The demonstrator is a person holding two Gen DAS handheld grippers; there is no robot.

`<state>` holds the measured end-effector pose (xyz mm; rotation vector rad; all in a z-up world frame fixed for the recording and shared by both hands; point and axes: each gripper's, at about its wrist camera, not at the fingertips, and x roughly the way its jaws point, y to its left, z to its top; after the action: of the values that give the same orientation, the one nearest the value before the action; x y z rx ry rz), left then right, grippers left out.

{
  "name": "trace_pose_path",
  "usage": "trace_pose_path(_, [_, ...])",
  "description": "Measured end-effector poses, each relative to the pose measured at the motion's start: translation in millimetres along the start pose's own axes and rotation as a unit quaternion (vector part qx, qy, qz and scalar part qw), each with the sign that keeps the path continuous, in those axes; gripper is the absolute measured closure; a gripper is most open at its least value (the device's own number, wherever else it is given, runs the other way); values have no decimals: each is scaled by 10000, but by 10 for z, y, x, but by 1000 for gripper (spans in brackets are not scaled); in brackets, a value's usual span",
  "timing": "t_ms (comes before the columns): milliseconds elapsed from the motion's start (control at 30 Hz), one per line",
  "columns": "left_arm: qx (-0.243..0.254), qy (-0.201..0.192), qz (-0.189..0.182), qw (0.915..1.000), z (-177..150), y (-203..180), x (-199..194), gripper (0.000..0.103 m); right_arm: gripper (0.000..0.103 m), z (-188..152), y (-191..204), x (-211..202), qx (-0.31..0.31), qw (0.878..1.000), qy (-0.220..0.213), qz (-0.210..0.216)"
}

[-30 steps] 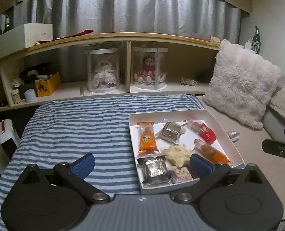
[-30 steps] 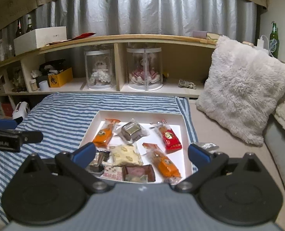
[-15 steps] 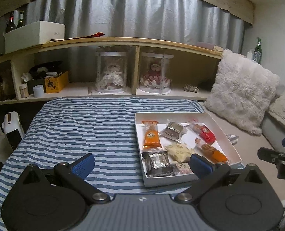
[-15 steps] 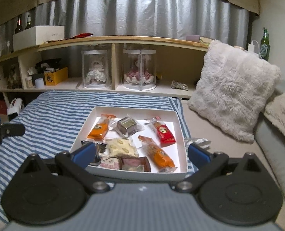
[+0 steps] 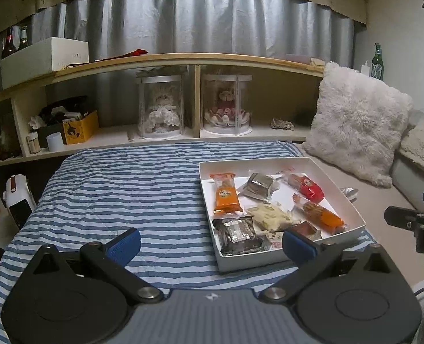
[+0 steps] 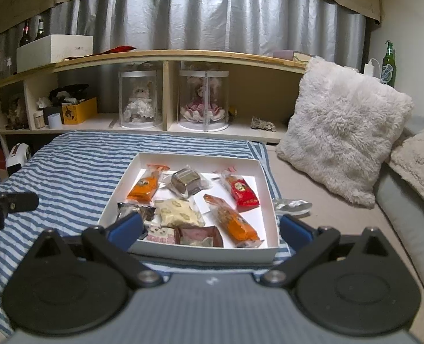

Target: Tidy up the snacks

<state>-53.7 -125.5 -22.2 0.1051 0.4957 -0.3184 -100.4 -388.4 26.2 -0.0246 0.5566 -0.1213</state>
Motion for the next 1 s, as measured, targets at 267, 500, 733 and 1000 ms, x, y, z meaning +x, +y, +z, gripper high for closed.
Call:
trace_pose_path(267, [102,-50,84,9999,-26,-9,13,0,1,-35,-49,49,102,9999,71,51])
trace_pose_path(500, [86,-45,94,9999,-34,7,29,0,1,-47,-56,56,165,9998,85,67])
trace_pose_path(733, [56,-58,107,9999,-39,14,23,0,1,-50,-35,61,120,9999,71,59])
trace_pose_path(1000, [24,-52,117,9999,-40,10,20,0,1,-53,-33,69,141,9998,75,69])
